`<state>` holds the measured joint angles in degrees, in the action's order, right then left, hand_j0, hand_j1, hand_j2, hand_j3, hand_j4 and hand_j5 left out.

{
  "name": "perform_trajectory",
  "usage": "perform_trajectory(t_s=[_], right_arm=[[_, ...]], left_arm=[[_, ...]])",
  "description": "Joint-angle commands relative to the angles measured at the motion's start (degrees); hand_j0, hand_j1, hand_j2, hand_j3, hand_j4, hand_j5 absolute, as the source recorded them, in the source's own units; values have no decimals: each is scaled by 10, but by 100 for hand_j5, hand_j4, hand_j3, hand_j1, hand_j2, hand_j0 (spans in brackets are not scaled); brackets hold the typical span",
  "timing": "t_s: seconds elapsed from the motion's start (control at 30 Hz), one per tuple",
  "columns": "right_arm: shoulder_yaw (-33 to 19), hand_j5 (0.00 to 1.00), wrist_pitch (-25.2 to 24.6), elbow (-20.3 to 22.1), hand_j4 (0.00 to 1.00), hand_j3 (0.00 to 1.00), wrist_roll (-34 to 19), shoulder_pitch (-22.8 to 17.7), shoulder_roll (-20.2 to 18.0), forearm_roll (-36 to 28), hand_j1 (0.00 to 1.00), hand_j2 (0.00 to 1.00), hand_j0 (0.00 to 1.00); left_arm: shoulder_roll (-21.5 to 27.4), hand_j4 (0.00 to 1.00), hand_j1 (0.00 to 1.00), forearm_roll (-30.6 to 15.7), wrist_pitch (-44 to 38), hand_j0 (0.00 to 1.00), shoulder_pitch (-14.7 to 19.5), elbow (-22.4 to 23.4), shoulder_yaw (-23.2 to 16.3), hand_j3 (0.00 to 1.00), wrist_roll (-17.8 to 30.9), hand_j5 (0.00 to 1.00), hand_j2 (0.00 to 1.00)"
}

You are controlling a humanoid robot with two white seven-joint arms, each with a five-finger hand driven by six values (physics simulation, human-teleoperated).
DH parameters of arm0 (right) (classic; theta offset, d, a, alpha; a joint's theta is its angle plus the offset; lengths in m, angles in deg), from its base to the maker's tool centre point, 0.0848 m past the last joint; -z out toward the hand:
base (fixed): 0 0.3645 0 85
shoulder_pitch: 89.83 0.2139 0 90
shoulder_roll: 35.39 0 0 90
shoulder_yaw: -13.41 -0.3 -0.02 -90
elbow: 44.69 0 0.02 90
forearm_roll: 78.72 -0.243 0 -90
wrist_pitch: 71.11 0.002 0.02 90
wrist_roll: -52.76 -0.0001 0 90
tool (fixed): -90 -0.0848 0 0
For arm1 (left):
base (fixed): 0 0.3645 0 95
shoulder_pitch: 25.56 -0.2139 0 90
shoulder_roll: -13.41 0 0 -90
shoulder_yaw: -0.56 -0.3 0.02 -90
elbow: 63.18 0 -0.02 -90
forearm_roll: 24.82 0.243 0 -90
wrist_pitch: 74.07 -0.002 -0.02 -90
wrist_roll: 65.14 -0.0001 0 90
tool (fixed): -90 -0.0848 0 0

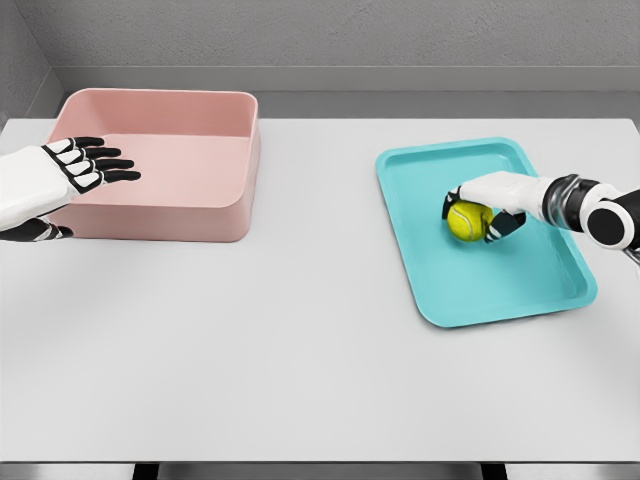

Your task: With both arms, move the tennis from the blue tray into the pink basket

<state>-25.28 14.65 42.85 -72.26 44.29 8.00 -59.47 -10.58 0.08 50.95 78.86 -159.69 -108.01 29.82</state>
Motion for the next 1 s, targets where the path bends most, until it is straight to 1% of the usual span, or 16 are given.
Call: perform_trajectory(t_s=[0.0,0.1,0.33,0.63,0.7,0.8,0.87,0.97], right_arm=[[-1,62,1,2,62,62,0,1,-1,0,62,62,62],[-2,62,1,8,62,62,0,9,-1,0,62,62,62],[-2,61,0,32,61,61,0,12,-3,-1,61,61,61],[-6,61,-1,77,61,61,0,20,3,-1,61,61,61],[-6,61,2,85,61,61,0,20,11,-1,61,61,61],[-6,61,6,118,61,61,0,20,13,-1,61,61,61],[-5,61,9,129,61,61,0,20,14,-1,61,61,61],[-2,61,15,129,61,61,0,21,28,-1,61,61,61]], left_arm=[[1,100,100,-4,0,100,0,0,0,100,0,100,100],[1,100,100,-4,0,100,0,0,0,100,0,100,100],[1,100,100,-3,0,100,0,1,0,100,0,100,100],[1,100,100,-3,0,100,0,2,1,100,0,100,100],[1,100,100,-3,0,100,0,4,1,100,0,100,100],[1,100,100,-3,0,100,0,4,1,100,0,100,100],[1,100,100,-3,0,100,0,5,1,100,0,100,100],[1,100,100,-2,0,100,0,5,2,100,0,100,100]])
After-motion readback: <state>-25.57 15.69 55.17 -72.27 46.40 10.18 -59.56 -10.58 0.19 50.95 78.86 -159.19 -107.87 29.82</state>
